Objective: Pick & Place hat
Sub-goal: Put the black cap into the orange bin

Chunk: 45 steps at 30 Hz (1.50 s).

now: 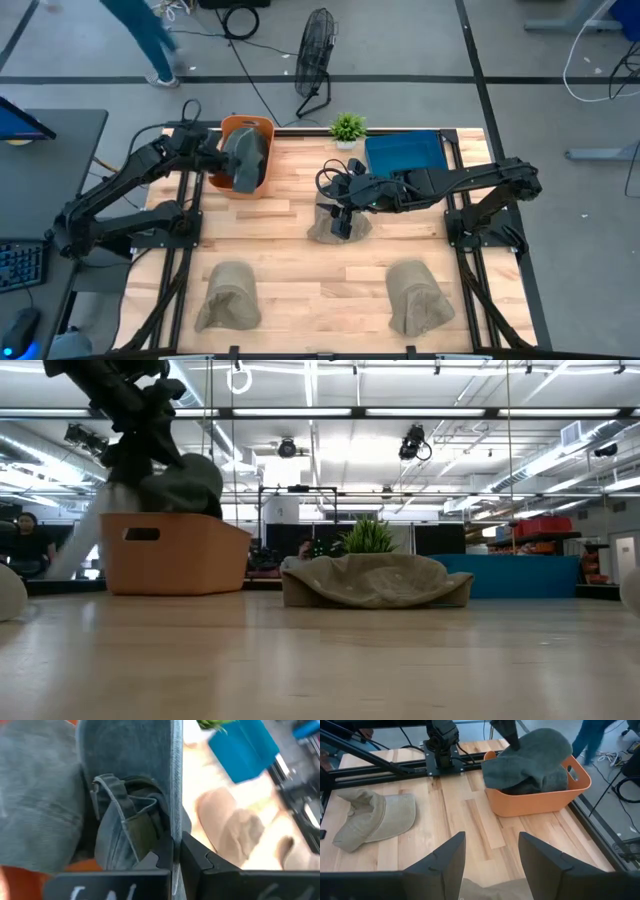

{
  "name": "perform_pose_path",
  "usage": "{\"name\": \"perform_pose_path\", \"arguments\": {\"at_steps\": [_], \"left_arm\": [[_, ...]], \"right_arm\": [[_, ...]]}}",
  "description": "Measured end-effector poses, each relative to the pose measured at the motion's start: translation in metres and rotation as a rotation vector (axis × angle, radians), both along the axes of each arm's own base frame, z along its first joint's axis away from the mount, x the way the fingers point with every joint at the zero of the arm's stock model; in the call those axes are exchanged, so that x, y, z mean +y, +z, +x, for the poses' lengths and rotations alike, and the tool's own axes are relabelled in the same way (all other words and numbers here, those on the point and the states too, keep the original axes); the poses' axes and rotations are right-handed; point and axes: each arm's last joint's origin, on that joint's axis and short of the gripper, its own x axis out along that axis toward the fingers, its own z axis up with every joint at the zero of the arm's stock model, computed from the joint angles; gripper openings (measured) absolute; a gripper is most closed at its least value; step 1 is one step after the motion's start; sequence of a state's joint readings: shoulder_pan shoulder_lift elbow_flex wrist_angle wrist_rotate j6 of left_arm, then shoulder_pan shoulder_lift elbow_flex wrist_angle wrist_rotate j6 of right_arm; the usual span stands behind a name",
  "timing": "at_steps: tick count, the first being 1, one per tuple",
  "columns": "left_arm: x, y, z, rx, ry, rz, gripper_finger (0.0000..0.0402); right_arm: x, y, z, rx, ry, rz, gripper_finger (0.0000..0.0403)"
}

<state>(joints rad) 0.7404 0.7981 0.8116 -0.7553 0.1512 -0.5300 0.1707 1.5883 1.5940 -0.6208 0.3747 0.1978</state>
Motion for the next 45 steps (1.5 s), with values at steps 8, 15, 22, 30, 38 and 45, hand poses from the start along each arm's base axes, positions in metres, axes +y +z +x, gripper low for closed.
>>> {"name": "perform_pose_path", "arguments": {"at_steps": [8, 15, 22, 30, 38, 45], "left_arm": [[0.004, -0.003, -0.008, 0.077, 0.005, 0.036, 0.0058], [0.003, 0.008, -0.011, 0.114, 0.001, 0.092, 0.0146], [-0.007, 0.059, -0.030, 0.257, 0.104, 0.229, 0.0175], [-0.013, 0.068, -0.032, 0.199, 0.082, 0.147, 0.0121], [0.009, -0.010, -0.011, 0.338, 0.116, -0.034, 0.0009], [0.030, -0.044, 0.013, 0.268, 0.070, -0.062, 0.0003]], "right_arm": [[-0.008, 0.009, 0.015, -0.144, 0.035, -0.042, 0.0145], [-0.037, 0.001, 0.041, -0.232, 0.061, -0.001, 0.0010], [-0.066, -0.012, 0.048, -0.190, 0.000, 0.013, 0.0004], [-0.071, -0.010, 0.048, -0.195, 0.004, 0.017, 0.0003], [-0.069, -0.011, 0.048, -0.190, 0.043, 0.040, 0.0003], [-0.069, -0.013, 0.047, -0.171, 0.029, 0.066, 0.0002]]}}
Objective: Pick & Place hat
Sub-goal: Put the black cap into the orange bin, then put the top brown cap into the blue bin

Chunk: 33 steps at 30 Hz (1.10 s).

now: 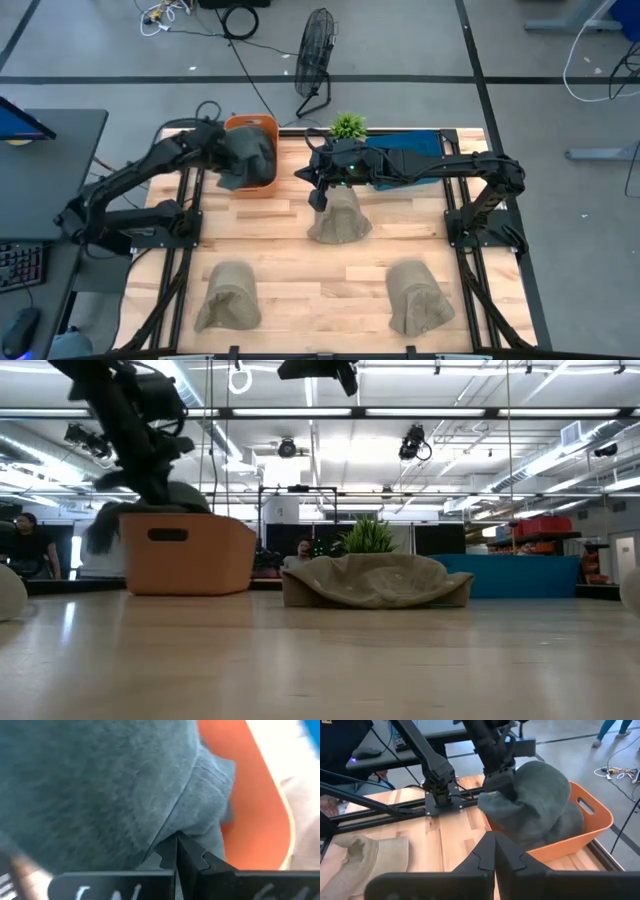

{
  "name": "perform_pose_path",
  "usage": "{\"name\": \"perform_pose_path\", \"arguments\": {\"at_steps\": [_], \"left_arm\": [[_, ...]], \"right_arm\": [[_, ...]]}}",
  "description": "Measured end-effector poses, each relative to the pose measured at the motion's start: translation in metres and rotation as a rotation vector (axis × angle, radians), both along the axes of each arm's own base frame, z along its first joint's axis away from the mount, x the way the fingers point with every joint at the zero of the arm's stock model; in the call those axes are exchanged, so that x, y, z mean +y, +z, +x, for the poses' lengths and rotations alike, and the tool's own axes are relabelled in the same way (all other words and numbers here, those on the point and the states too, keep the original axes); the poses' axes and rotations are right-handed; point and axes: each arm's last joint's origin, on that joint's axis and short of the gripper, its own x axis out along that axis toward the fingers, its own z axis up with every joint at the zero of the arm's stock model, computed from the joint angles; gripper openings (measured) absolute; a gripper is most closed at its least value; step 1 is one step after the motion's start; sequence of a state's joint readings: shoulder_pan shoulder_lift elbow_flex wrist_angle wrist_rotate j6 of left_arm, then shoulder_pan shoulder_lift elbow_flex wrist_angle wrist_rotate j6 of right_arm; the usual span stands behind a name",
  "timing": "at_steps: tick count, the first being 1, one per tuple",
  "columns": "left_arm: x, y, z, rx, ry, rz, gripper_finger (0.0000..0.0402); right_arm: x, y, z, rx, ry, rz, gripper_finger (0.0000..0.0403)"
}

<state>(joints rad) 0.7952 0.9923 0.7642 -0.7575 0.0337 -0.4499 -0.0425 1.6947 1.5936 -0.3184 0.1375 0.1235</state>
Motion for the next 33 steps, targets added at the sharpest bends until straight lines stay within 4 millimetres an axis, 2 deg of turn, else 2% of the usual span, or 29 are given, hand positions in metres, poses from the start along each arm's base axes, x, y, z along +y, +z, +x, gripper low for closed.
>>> {"name": "perform_pose_path", "arguments": {"at_steps": [3, 12, 17, 20, 26, 30, 33], "left_arm": [[0.008, -0.008, 0.010, -0.014, -0.049, -0.017, 0.0003], [0.025, -0.049, 0.023, 0.161, -0.074, -0.172, 0.0003], [0.026, -0.050, 0.028, 0.138, -0.121, -0.200, 0.0003], [0.021, -0.031, 0.032, 0.113, -0.155, -0.172, 0.0003], [0.008, 0.029, 0.033, 0.057, -0.220, -0.063, 0.0002], [-0.009, 0.071, 0.030, -0.014, -0.275, 0.017, 0.0003], [-0.027, 0.095, 0.029, -0.103, -0.379, 0.072, 0.0003]], "right_arm": [[0.000, -0.001, 0.000, 0.013, 0.000, 0.000, 0.0002], [0.001, -0.004, -0.002, 0.045, 0.005, 0.033, 0.0002], [0.002, -0.004, -0.002, 0.046, 0.028, 0.043, 0.0002], [0.001, -0.005, -0.002, 0.052, 0.028, 0.041, 0.0002], [0.001, -0.005, -0.002, 0.054, 0.029, 0.040, 0.0002], [0.002, -0.003, -0.006, 0.066, 0.031, 0.036, 0.0002], [0.006, 0.002, -0.016, 0.098, 0.034, 0.045, 0.0001]]}}
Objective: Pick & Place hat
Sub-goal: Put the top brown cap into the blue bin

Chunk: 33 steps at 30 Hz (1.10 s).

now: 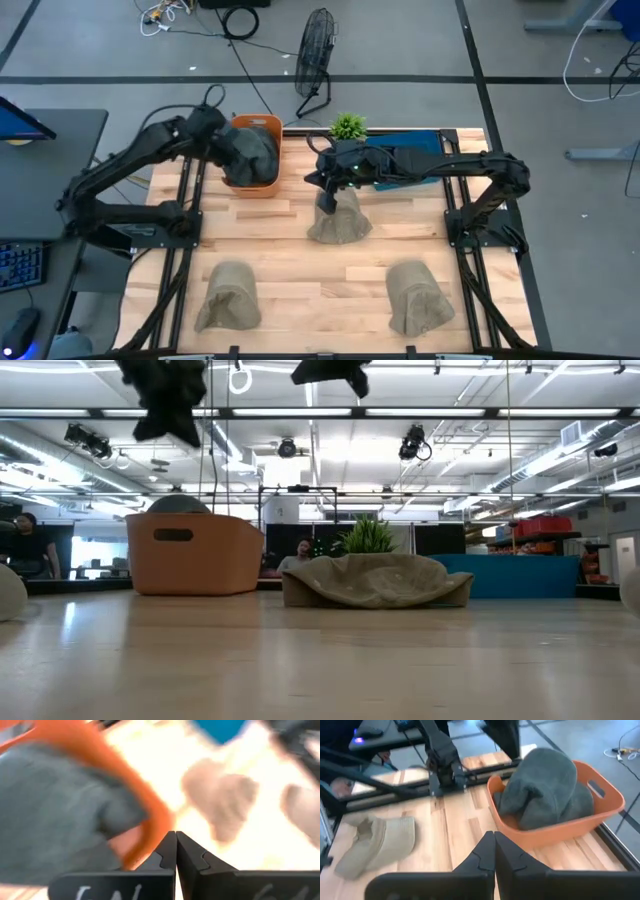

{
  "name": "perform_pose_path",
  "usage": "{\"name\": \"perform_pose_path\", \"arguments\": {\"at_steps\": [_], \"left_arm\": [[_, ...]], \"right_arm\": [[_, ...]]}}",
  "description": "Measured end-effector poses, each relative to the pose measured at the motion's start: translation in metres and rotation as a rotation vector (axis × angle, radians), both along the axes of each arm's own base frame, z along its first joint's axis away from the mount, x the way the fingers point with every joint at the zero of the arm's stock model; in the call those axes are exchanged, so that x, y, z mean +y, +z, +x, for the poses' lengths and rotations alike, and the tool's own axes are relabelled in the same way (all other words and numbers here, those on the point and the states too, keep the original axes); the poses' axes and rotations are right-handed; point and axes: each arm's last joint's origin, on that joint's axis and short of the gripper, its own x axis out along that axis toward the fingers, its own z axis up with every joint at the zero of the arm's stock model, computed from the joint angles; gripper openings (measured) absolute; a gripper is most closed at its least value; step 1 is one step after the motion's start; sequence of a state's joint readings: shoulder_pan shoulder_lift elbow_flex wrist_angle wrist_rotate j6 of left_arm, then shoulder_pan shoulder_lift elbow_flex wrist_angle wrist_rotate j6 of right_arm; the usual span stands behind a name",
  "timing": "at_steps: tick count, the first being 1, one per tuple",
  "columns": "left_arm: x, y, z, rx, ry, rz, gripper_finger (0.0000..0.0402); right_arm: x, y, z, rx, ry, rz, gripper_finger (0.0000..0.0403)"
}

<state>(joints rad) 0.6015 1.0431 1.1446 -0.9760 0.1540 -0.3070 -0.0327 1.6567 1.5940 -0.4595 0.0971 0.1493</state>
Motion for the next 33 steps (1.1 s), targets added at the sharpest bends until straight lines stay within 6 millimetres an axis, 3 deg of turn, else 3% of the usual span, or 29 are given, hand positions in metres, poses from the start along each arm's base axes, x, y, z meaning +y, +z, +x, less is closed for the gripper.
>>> {"name": "perform_pose_path", "arguments": {"at_steps": [4, 9, 14, 19, 26, 29, 33], "left_arm": [[-0.026, 0.017, -0.002, -0.081, -0.140, 0.024, 0.0018], [-0.054, 0.021, 0.001, -0.121, -0.243, -0.019, 0.0075], [-0.077, 0.022, 0.015, -0.148, -0.295, -0.021, 0.0133], [-0.094, 0.022, 0.029, -0.178, -0.270, 0.003, 0.0160], [-0.111, 0.021, 0.034, -0.188, -0.274, -0.006, 0.0149], [-0.115, 0.022, 0.034, -0.189, -0.288, -0.001, 0.0140], [-0.119, 0.022, 0.033, -0.192, -0.284, -0.016, 0.0131]], "right_arm": [[0.012, 0.007, -0.022, 0.095, 0.033, 0.002, 0.0001], [0.031, 0.012, -0.052, 0.235, 0.094, -0.006, 0.0004], [0.041, 0.004, -0.063, 0.369, 0.108, -0.003, 0.0032], [0.040, -0.018, -0.049, 0.470, 0.115, -0.029, 0.0102], [0.022, -0.073, -0.013, 0.653, 0.076, -0.099, 0.0229], [0.012, -0.102, 0.002, 0.742, 0.081, -0.110, 0.0258], [0.002, -0.137, 0.015, 0.845, 0.072, -0.121, 0.0268]]}}
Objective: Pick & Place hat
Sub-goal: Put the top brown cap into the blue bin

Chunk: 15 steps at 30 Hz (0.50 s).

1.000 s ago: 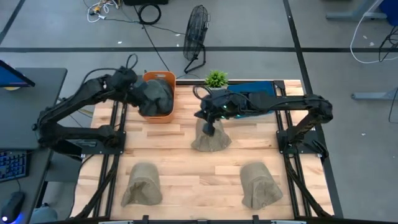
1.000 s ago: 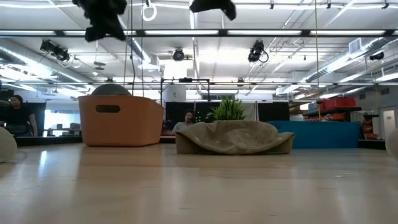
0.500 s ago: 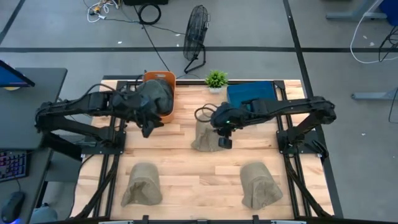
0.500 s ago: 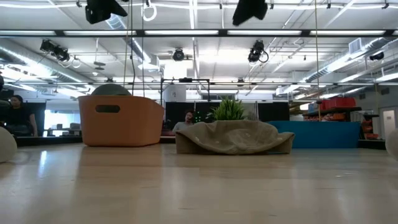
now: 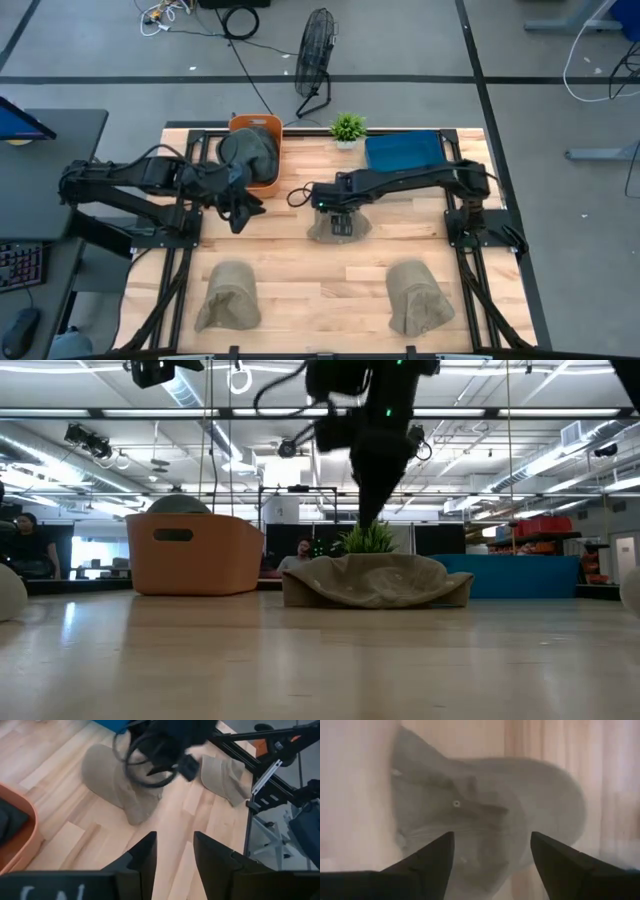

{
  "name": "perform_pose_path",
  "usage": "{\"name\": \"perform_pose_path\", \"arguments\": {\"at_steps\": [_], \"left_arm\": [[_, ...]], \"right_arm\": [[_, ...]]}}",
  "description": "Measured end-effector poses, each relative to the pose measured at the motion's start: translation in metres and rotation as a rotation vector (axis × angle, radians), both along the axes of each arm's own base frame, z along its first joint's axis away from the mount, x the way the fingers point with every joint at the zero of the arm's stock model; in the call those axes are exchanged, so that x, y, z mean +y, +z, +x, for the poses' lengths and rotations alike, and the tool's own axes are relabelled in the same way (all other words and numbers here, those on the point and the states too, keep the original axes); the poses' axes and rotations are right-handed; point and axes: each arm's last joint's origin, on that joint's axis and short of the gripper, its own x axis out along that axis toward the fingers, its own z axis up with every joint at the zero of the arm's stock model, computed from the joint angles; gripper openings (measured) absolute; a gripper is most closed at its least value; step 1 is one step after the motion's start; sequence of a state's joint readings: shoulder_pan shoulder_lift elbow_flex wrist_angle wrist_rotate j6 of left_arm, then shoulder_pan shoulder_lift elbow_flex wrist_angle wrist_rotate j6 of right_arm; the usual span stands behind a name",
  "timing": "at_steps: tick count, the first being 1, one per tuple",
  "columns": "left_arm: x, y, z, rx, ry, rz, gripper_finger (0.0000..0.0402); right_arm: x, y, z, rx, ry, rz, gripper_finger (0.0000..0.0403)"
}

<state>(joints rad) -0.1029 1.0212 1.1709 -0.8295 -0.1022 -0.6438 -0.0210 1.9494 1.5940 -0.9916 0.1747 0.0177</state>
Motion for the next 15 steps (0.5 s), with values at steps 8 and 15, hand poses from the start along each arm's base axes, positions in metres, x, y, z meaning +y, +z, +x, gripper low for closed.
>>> {"name": "perform_pose_path", "arguments": {"at_steps": [8, 15], "left_arm": [[-0.003, 0.000, 0.000, 0.002, -0.013, 0.001, 0.0126], [-0.003, 0.000, -0.001, 0.006, -0.013, 0.002, 0.0126]], "right_arm": [[-0.022, -0.032, 0.010, 0.069, -0.050, -0.017, 0.0259], [-0.037, -0.046, 0.012, 0.099, -0.062, -0.015, 0.0254]]}}
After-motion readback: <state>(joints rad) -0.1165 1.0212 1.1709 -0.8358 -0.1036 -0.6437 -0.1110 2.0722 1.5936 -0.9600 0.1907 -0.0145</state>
